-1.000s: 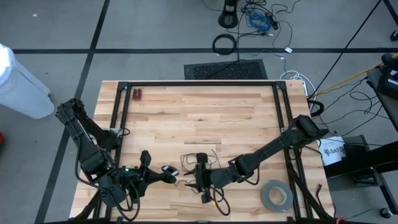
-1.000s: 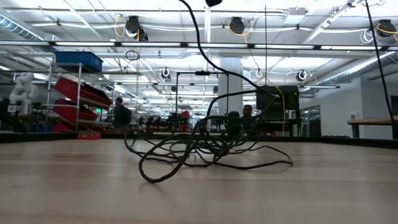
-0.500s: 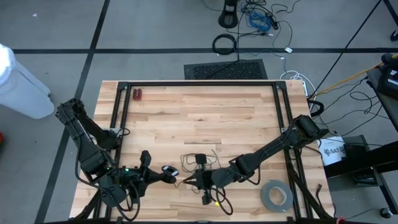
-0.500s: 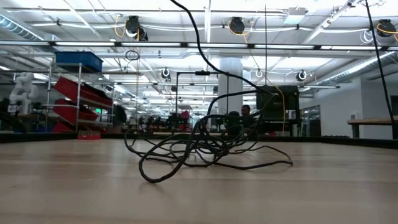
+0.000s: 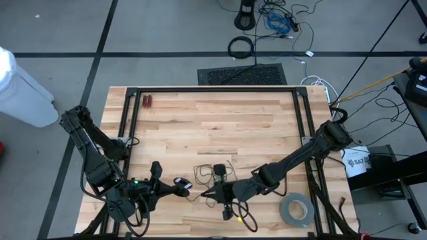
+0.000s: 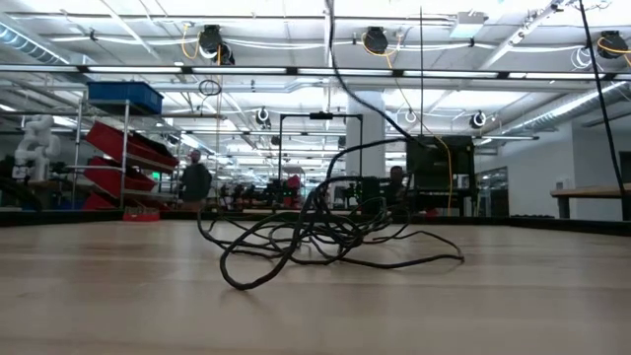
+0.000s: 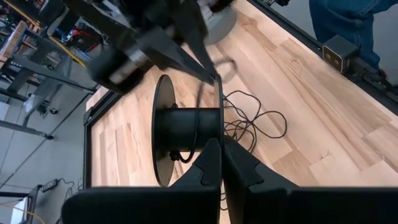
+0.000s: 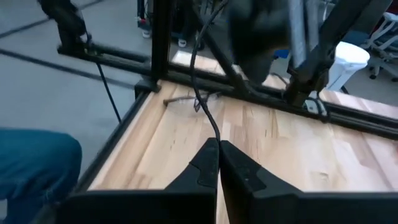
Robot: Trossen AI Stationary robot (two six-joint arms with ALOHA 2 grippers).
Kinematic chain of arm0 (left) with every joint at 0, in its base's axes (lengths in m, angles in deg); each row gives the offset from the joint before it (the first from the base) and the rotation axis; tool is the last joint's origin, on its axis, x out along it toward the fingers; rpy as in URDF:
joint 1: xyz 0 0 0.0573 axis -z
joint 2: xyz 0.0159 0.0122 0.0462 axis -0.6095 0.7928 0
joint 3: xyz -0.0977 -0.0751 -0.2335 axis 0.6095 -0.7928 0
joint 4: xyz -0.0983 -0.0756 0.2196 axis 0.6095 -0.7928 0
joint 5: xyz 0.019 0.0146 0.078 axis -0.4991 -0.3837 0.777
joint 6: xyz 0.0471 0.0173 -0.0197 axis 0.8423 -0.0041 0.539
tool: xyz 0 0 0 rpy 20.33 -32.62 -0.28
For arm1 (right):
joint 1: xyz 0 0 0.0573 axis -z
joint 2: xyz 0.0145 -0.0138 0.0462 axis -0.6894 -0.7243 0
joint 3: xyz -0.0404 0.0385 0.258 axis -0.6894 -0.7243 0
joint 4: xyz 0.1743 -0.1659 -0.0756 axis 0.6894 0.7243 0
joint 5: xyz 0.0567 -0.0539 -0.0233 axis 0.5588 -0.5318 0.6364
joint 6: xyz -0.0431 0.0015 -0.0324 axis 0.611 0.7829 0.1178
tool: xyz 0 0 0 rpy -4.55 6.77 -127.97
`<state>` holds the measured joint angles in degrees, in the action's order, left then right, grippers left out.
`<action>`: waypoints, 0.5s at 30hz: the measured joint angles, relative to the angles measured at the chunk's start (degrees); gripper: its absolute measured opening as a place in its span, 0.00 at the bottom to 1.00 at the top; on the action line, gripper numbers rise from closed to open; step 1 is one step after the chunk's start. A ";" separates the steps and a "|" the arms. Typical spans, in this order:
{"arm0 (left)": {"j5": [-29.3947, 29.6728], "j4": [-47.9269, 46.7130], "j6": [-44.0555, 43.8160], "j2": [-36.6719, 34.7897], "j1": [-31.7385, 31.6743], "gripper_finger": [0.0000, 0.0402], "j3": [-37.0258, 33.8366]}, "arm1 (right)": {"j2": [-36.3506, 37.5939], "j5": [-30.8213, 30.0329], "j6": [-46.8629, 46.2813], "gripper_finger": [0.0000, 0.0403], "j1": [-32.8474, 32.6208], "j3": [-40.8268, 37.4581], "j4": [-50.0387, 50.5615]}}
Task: Coil cords
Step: Uncoil the black wire from the spool
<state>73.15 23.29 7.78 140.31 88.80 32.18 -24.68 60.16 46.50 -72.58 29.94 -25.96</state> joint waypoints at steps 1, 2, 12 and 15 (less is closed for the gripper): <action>0.00 0.01 -0.05 0.00 -0.15 0.00 -0.01 | 0.82 0.00 -0.08 0.00 -0.01 0.02 -0.01; 0.00 0.01 -0.14 0.00 -0.22 0.00 -0.01 | 1.71 0.00 -0.02 0.00 -0.20 0.02 0.41; 0.00 1.09 -0.16 0.00 -1.87 0.00 -0.01 | 9.53 0.65 3.95 0.00 1.32 0.02 3.18; 0.00 1.08 -0.19 0.00 -2.84 0.00 0.00 | 10.59 2.75 4.05 0.00 2.46 0.02 3.41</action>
<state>73.15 24.37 7.59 140.31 85.96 32.18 -14.09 62.90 50.55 -70.12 29.96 -22.55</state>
